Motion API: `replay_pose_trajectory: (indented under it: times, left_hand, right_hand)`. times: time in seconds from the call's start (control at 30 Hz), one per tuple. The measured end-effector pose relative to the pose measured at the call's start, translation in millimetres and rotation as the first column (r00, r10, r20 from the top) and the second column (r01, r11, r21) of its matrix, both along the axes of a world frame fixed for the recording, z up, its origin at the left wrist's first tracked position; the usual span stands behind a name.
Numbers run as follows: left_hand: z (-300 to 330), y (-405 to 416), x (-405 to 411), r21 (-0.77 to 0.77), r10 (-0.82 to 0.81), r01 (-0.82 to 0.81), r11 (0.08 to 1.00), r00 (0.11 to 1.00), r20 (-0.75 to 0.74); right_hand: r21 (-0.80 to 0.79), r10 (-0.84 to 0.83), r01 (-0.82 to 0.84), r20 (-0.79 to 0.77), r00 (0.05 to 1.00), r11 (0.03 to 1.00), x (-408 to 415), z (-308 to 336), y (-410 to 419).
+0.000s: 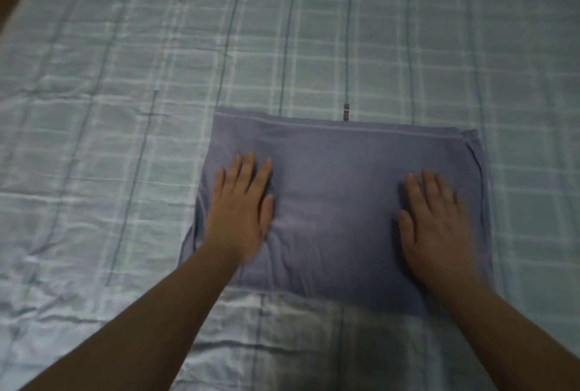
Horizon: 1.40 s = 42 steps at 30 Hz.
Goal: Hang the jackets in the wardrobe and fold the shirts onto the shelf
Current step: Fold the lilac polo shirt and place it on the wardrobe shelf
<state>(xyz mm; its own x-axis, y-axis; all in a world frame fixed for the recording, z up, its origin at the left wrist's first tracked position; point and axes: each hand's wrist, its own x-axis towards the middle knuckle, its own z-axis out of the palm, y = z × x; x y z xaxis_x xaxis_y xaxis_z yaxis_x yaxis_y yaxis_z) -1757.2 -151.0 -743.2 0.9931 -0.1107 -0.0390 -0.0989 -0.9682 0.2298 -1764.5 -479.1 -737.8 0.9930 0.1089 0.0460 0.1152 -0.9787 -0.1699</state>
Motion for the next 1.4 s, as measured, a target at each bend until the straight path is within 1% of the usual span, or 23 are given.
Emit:
replay_pose_trajectory:
  times: [0.13,0.23,0.33,0.4,0.47,0.6,0.67,0.77,0.87,1.0,1.1,1.17,1.3,1.33,1.4]
  left_hand:
    - [-14.0,20.3,-47.4,0.056,-0.022,0.027,0.998,0.996,-0.09]
    - [-23.3,32.2,-50.8,0.114,-0.05,0.064,0.991,0.991,-0.122]
    - [-17.2,26.1,-49.7,0.063,-0.007,0.013,0.998,0.996,-0.094]
    - [-12.2,28.4,-63.3,0.036,-0.01,0.012,0.999,0.998,-0.063]
    - [-13.2,39.7,-81.9,0.06,-0.055,0.058,0.997,0.997,-0.048]
    - [-25.8,58.7,-94.1,0.126,-0.103,0.114,0.985,0.99,-0.092]
    - [-27.4,57.9,-89.3,0.132,-0.099,0.11,0.985,0.991,-0.091]
    - [-20.9,51.8,-92.2,0.098,-0.063,0.071,0.993,0.994,-0.088]
    - [-8.8,35.2,-88.7,0.071,-0.033,0.04,0.997,0.995,-0.097]
    - [-0.7,-9.3,-49.6,-0.052,-0.181,0.178,0.983,0.982,-0.061]
    - [-1.0,-48.9,-8.7,-0.086,-0.224,0.222,0.971,0.974,-0.017]
    - [-1.1,-74.7,13.2,-0.099,-0.253,0.252,0.963,0.968,0.009]
    - [3.8,-122.0,53.7,-0.145,-0.294,0.291,0.946,0.956,-0.003]
    - [3.6,-130.8,63.5,-0.163,-0.298,0.294,0.942,0.955,-0.001]
    - [0.8,-141.9,77.3,-0.185,-0.277,0.27,0.945,0.961,-0.011]
  right_hand:
    - [-0.041,-0.034,0.032,-0.049,0.998,0.999,-45.9,-17.0,-13.2]
    - [-0.074,-0.03,0.024,-0.072,0.997,0.997,-55.9,-29.0,-26.3]
    - [-0.063,-0.059,0.055,-0.059,0.997,0.996,-57.9,-23.7,-22.2]
    - [-0.046,-0.091,0.089,-0.032,0.995,0.995,-69.2,-17.9,-22.9]
    - [-0.051,-0.092,0.091,-0.021,0.996,0.995,-89.2,-16.2,-32.8]
    - [-0.073,-0.089,0.085,-0.06,0.994,0.994,-116.2,-29.2,-54.4]
    - [-0.065,-0.107,0.102,-0.072,0.992,0.993,-114.9,-31.3,-55.0]
    - [-0.046,-0.109,0.106,-0.066,0.992,0.993,-112.6,-25.9,-53.7]
    - [0.013,-0.085,0.085,-0.038,0.996,0.996,-93.1,-12.2,-47.0]
    - [0.105,-0.022,0.03,-0.081,0.996,0.994,-40.4,-8.7,-39.2]
    - [0.128,-0.003,0.011,-0.061,0.998,0.992,2.8,-14.9,-46.2]
    - [0.133,-0.015,0.019,-0.03,0.999,0.991,25.1,-16.6,-54.6]
    - [0.188,-0.083,0.083,-0.009,0.997,0.979,58.1,-12.0,-73.2]
    - [0.211,-0.103,0.103,-0.01,0.995,0.972,65.4,-9.2,-77.7]
    - [0.308,-0.148,0.156,-0.052,0.988,0.938,79.0,-5.4,-86.5]
